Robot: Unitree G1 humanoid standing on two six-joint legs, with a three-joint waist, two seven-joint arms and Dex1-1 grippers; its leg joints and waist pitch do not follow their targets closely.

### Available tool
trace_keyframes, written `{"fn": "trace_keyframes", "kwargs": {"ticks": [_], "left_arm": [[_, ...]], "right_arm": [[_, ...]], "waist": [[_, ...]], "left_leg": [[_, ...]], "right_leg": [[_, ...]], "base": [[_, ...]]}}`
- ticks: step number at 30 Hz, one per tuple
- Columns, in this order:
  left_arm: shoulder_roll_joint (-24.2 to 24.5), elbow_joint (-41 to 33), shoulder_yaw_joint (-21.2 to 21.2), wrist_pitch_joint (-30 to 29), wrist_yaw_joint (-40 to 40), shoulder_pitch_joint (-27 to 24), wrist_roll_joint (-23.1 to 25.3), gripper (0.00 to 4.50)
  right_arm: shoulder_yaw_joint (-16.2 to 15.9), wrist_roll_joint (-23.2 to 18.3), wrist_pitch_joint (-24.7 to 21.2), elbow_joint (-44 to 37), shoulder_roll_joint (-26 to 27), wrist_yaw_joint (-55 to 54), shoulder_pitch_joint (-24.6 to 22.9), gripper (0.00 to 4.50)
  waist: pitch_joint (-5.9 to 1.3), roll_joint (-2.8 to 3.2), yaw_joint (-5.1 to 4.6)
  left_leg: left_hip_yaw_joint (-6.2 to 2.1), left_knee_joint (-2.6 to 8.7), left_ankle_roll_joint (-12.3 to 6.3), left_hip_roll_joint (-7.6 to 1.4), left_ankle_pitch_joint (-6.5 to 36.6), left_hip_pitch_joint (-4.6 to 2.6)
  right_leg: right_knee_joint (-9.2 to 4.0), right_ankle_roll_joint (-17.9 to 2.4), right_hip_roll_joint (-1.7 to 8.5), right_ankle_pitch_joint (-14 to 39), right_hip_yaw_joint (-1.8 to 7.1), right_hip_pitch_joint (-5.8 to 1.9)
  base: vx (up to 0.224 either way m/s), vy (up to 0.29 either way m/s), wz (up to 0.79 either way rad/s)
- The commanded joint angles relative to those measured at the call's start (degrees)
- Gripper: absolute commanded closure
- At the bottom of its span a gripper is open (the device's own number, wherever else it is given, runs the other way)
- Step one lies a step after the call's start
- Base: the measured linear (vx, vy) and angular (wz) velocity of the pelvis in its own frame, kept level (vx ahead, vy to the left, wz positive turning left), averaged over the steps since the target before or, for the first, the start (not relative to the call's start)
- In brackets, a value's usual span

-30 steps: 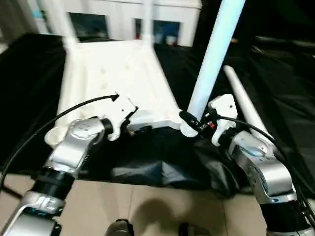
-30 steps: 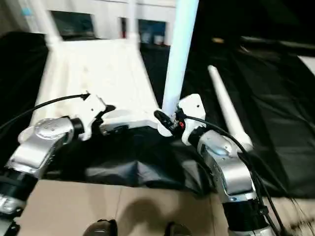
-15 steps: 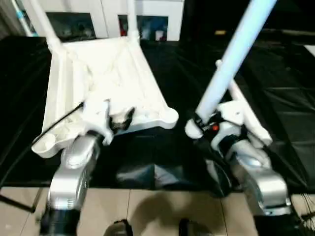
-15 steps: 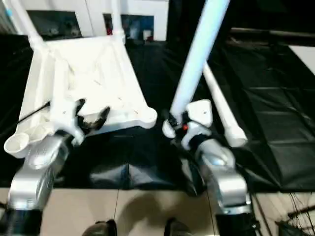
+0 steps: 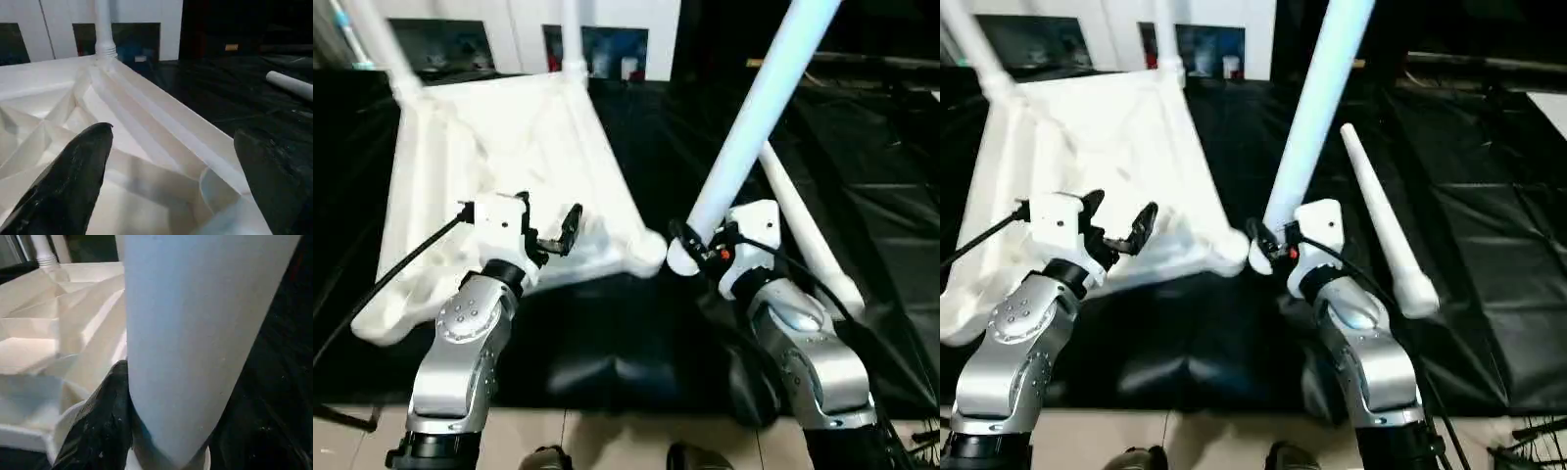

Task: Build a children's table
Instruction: Move to table, then insert table leg to table base

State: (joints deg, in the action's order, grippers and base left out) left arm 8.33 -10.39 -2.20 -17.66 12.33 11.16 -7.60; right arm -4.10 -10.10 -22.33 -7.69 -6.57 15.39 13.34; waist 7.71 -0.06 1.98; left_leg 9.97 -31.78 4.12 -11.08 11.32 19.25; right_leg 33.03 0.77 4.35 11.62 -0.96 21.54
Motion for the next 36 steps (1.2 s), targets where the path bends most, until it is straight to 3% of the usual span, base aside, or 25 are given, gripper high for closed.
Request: {"fn": "trace_keyframes", "kwargs": {"ticks": [1,4,6,7,8,9,10,11,12,13,14,15,16,17,18,19,20,21,23,25,28,32,34,35,36], "left_arm": [[0.0,-0.7,0.8,-0.9,0.1,0.0,0.2,0.07],[0.4,-0.7,1.4,-1.4,0.1,0.2,0.0,0.07],[0.4,-0.5,1.5,-1.7,0.0,0.4,0.1,0.07],[0.2,-0.6,1.5,-1.7,0.1,0.3,0.0,0.07],[0.2,-0.7,1.6,-1.7,0.4,0.3,-0.1,0.07],[0.2,-0.8,1.7,-1.8,0.6,0.2,-0.1,0.07],[0.3,-0.8,1.8,-1.6,0.8,0.2,0.0,0.07],[0.3,-0.8,2.0,-1.4,1.0,0.2,0.1,0.07],[0.3,-0.8,2.1,-1.2,1.0,0.2,0.1,0.07],[0.4,-0.8,2.3,-1.8,1.1,0.1,0.1,0.07],[0.9,-0.7,2.7,-2.3,1.5,0.0,0.4,0.07],[1.1,-0.7,3.0,-2.4,1.7,-0.1,0.6,0.07],[1.4,-0.5,3.3,-2.2,2.0,-0.1,0.8,0.07],[1.5,-0.5,3.5,-1.9,2.4,-0.2,0.6,0.07],[1.7,-0.6,3.7,-1.7,3.0,-0.3,0.2,0.07],[1.7,-0.6,3.9,-1.6,3.5,-0.4,-0.1,0.07],[2.1,-0.7,4.3,-1.6,4.5,-0.4,-0.3,0.07],[3.0,-0.6,5.2,-2.8,6.6,-0.2,-0.9,0.07],[3.5,-0.4,5.7,-3.4,8.3,0.0,-1.6,0.07],[4.6,0.1,6.5,-4.0,10.9,0.6,-2.4,0.07],[8.8,3.3,9.2,-3.4,18.3,3.7,-2.4,0.07],[12.2,8.9,11.1,-2.4,25.5,8.5,-1.8,0.07],[14.7,13.1,12.8,-1.7,30.1,11.8,-0.6,0.07],[16.1,15.5,13.9,-1.3,32.6,13.6,0.2,0.07],[18.0,18.9,15.2,0.1,36.0,15.9,1.4,0.07]], "right_arm": [[0.3,0.2,-0.1,-1.0,-0.3,-0.2,-0.1,2.64],[0.1,0.4,-0.1,-1.2,-0.2,-0.3,-0.2,2.64],[0.1,0.5,0.0,-1.2,-0.3,-0.3,-0.1,2.64],[0.1,0.6,0.1,-1.2,-0.3,-0.3,-0.1,2.64],[0.1,0.6,0.2,-1.1,-0.4,-0.3,-0.1,2.64],[0.1,0.7,0.3,-1.0,-0.4,-0.3,0.0,2.64],[0.1,0.7,0.3,-0.9,-0.4,-0.4,0.0,2.64],[0.1,0.8,0.4,-0.8,-0.4,-0.4,0.0,2.64],[0.1,0.8,0.5,-0.8,-0.5,-0.4,0.1,2.64],[0.1,0.7,0.5,-0.8,-0.5,-0.4,0.1,2.64],[0.1,0.8,0.6,-0.8,-0.6,-0.5,0.1,2.64],[0.1,0.9,0.7,-0.7,-0.6,-0.5,0.1,2.64],[0.1,1.0,0.7,-0.6,-0.7,-0.5,0.2,2.64],[0.0,1.1,0.8,-0.5,-0.7,-0.5,0.2,2.64],[-0.1,1.1,0.9,-0.5,-0.7,-0.5,0.1,2.64],[-0.1,1.2,0.9,-0.5,-0.7,-0.5,0.1,2.64],[-0.1,1.2,1.0,-0.5,-0.7,-0.5,0.1,2.64],[-0.1,1.2,1.0,-0.4,-0.8,-0.4,0.2,2.64],[-0.1,1.2,1.0,-0.4,-0.8,-0.4,0.3,2.64],[0.0,1.2,1.0,-0.3,-0.9,-0.3,0.4,2.64],[0.2,1.5,1.2,0.3,-2.2,0.7,1.2,2.64],[1.2,1.2,1.3,0.8,-3.8,2.0,2.0,2.64],[1.7,0.6,1.0,0.7,-5.2,3.7,2.2,2.64],[1.8,0.2,1.0,0.4,-6.1,4.9,2.2,2.64],[1.8,-0.5,0.3,-0.3,-7.6,6.9,2.0,2.64]], "waist": [[-5.37,0.51,0.30],[-6.10,0.88,0.52],[-6.33,1.27,0.53],[-6.32,1.60,0.17],[-6.52,1.62,-0.02],[-7.00,1.73,-0.35],[-7.11,1.66,-0.57],[-7.34,1.42,-0.36],[-7.52,0.87,0.46],[-8.03,0.73,1.15],[-8.19,0.90,1.65],[-7.92,0.83,1.91],[-7.61,0.63,2.15],[-7.47,0.76,2.18],[-6.82,0.86,2.02],[-6.05,1.04,1.84],[-5.74,1.18,1.72],[-5.19,1.24,1.59],[-4.62,0.81,1.47],[-4.49,0.76,1.38],[-4.68,0.55,1.41],[-5.00,0.68,1.29],[-5.49,1.32,1.41],[-5.53,1.05,1.35],[-6.25,1.47,1.42]], "left_leg": [[1.12,2.61,-9.37,1.80,7.6,-0.08],[0.87,1.70,-11.66,2.80,1.3,-0.04],[0.38,1.33,-13.54,2.90,-2.2,-0.46],[-0.29,0.88,-15.56,2.36,-7.1,-1.74],[-0.69,0.18,-17.23,2.30,-11.7,-2.28],[-1.66,-1.29,-20.22,1.92,-22.8,-3.45],[-2.26,-2.18,-21.16,1.63,-28.6,-3.68],[-2.68,-3.88,-20.51,1.55,-38.0,-3.35],[-2.05,-4.82,-15.89,2.56,-41.6,-0.97],[-1.66,-5.16,-10.53,2.80,-41.9,-0.01],[-1.43,-5.20,-7.96,2.93,-40.5,0.29],[-1.07,-4.53,-3.65,2.84,-34.5,0.99],[-0.94,-3.37,-0.94,2.14,-24.5,1.40],[-0.89,-2.76,-0.22,1.58,-19.4,1.18],[-1.18,-1.47,1.90,0.74,-10.7,1.48],[-1.16,-0.48,3.63,0.15,-1.2,1.11],[-1.13,-0.09,4.21,-0.15,3.5,0.79],[-1.00,0.46,4.88,-0.49,9.6,0.44],[-0.81,0.93,4.87,-0.58,14.4,0.14],[-1.00,1.28,4.87,-0.53,16.2,0.28],[-1.17,1.39,4.57,-0.30,14.9,0.61],[-1.06,1.42,4.69,-0.08,14.2,0.89],[-1.09,1.46,4.87,-0.02,13.6,1.01],[-1.06,1.53,4.46,0.07,13.1,1.06],[-1.06,1.09,4.29,-0.01,8.9,1.51]], "right_leg": [[-1.96,-18.0,-0.39,-0.6,1.05,-6.17],[-0.82,-18.8,-1.34,-9.3,1.44,-7.94],[0.18,-17.7,-2.08,-15.0,1.34,-8.06],[1.26,-16.5,-2.57,-18.1,0.69,-6.83],[2.06,-15.8,-2.85,-21.1,0.49,-6.12],[3.72,-14.1,-2.91,-27.0,0.11,-4.20],[4.33,-13.4,-2.69,-28.8,0.10,-3.19],[4.77,-11.7,-1.76,-33.0,0.81,-1.88],[5.25,-9.3,-1.39,-41.4,2.08,-2.70],[6.12,-6.6,-2.44,-50.2,2.81,-3.44],[6.43,-5.6,-3.02,-53.2,2.83,-3.78],[6.03,-4.5,-3.03,-53.5,2.67,-3.82],[5.12,-4.4,-2.01,-49.5,2.73,-3.87],[4.60,-4.9,-1.36,-45.8,2.77,-3.49],[3.65,-6.4,-0.68,-36.0,2.57,-3.44],[2.26,-7.7,-0.03,-22.4,2.41,-2.86],[1.67,-8.4,0.26,-14.9,2.42,-2.54],[0.73,-9.3,0.73,-2.3,2.55,-2.23],[-0.53,-8.6,1.07,11.6,2.86,-1.70],[-1.48,-6.6,1.36,21.4,3.09,-1.23],[-1.87,-4.9,1.31,24.3,3.12,-0.83],[-1.83,-5.2,1.08,23.4,3.03,-0.42],[-1.45,-6.0,0.95,19.8,3.01,-0.41],[-1.70,-6.0,0.81,18.6,3.01,-0.37],[-0.58,-7.7,0.79,9.6,2.90,-0.76]], "base": [[0.123,-0.005,-0.01],[0.119,0.007,0.05],[0.121,0.014,0.11],[0.124,0.016,0.12],[0.120,0.014,0.14],[0.088,0.000,0.14],[0.088,0.000,0.14],[0.000,0.000,0.00],[0.000,0.000,0.00],[0.000,0.000,0.00],[0.000,0.000,0.00],[-0.067,-0.038,0.03],[-0.067,-0.038,0.03],[-0.120,-0.034,0.03],[-0.158,-0.035,0.03],[-0.158,-0.035,0.03],[-0.162,-0.039,0.03],[-0.157,-0.034,0.04],[-0.151,-0.029,0.02],[-0.129,-0.020,-0.01],[-0.099,-0.020,-0.03],[-0.052,-0.012,0.00],[0.000,0.000,0.00],[0.000,0.000,0.00],[0.000,0.000,0.00]]}}
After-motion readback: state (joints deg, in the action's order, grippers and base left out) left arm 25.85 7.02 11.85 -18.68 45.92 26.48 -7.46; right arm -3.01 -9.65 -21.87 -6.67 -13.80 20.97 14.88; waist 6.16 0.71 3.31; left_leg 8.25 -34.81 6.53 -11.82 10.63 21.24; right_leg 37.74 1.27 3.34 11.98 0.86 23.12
